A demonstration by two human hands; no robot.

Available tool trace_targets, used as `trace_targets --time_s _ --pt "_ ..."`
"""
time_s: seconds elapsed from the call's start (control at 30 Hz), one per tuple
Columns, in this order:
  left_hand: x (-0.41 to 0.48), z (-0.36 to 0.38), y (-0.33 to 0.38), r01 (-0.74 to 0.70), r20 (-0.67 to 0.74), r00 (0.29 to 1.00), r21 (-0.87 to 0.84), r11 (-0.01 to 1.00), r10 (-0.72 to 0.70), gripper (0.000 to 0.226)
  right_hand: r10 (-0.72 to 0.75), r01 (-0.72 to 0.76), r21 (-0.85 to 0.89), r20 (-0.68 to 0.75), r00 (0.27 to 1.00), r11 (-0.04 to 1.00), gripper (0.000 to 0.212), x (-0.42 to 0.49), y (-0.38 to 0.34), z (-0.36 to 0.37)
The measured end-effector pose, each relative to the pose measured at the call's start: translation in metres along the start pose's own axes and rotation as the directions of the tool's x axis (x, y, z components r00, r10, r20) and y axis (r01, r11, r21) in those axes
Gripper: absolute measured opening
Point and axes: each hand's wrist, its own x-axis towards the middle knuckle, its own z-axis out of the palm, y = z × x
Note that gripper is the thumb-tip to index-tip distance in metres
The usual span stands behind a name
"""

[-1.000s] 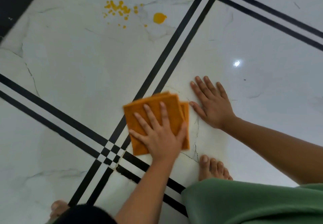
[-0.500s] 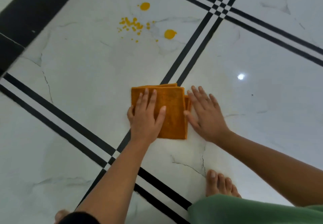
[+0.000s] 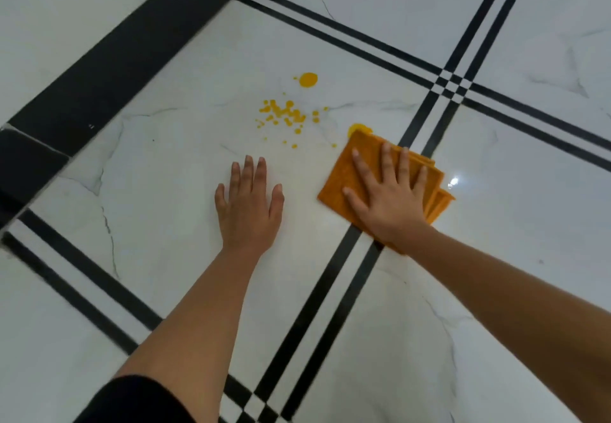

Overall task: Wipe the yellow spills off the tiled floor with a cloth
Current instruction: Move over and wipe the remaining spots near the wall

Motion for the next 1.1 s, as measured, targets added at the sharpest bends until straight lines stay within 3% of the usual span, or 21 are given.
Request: trace_targets --time_s 0.1,0.27,0.37,0.43,0.6,0.67,0.77,0.8,0.9,0.93,1.03,1.07,1.1 --pt "0.048 0.000 -0.012 -0.003 -0.054 0.999 0.010 1.000 0.003 0.065 -0.095 0.096 -0.090 0.025 0.995 0.991 0.070 0.003 -0.001 0.003" --pt "0.112 -0.010 -0.027 -0.039 -0.068 0.997 0.035 0.999 0.041 0.059 0.111 -0.109 0.046 -0.041 0.993 0.993 0.056 0.092 -0.021 -0.014" --pt "0.140 -0.011 -0.038 0.006 -0.043 0.999 0.046 0.999 -0.004 0.062 -0.065 0.062 -0.031 -0.102 0.993 0.998 0.053 0.093 -0.037 -0.002" --pt "0.150 -0.009 -0.049 0.063 -0.017 0.998 0.052 0.997 -0.062 0.063 -0.094 0.089 -0.047 -0.098 0.991 0.995 0.051 0.102 -0.031 -0.007" --pt "0.152 -0.003 -0.053 0.085 -0.049 0.995 0.056 0.995 -0.082 0.065 0.145 -0.139 0.079 -0.064 0.987 0.987 0.050 0.200 -0.039 -0.029" --pt "0.152 -0.005 -0.052 0.086 -0.044 0.996 0.057 0.995 -0.084 0.066 0.065 -0.064 0.024 -0.050 0.997 0.998 0.051 0.209 -0.048 -0.027" --pt "0.153 -0.004 -0.053 0.087 -0.043 0.996 0.065 0.994 -0.084 0.066 -0.241 0.237 -0.094 -0.034 0.970 0.967 0.053 0.207 -0.042 -0.026" --pt "0.153 -0.004 -0.053 0.087 -0.048 0.995 0.068 0.994 -0.084 0.069 -0.260 0.256 -0.095 -0.028 0.965 0.962 0.052 0.216 -0.039 -0.030" --pt "0.152 -0.005 -0.052 0.090 -0.039 0.995 0.072 0.993 -0.088 0.076 -0.005 0.006 0.010 -0.034 0.999 1.000 0.049 0.242 -0.054 -0.039" --pt "0.152 -0.006 -0.052 0.088 -0.033 0.996 0.073 0.993 -0.086 0.076 -0.008 0.008 0.002 -0.037 0.999 1.000 0.050 0.242 -0.062 -0.036" --pt "0.153 -0.007 -0.052 0.092 -0.030 0.996 0.084 0.992 -0.090 0.076 -0.347 0.344 -0.097 -0.024 0.937 0.934 0.052 0.231 -0.067 -0.027" --pt "0.153 -0.007 -0.051 0.091 -0.029 0.996 0.082 0.992 -0.089 0.076 -0.364 0.361 -0.100 -0.013 0.931 0.927 0.050 0.239 -0.063 -0.032" --pt "0.153 -0.007 -0.051 0.091 -0.024 0.996 0.078 0.993 -0.089 0.076 -0.272 0.270 -0.072 -0.017 0.962 0.960 0.049 0.252 -0.061 -0.037"
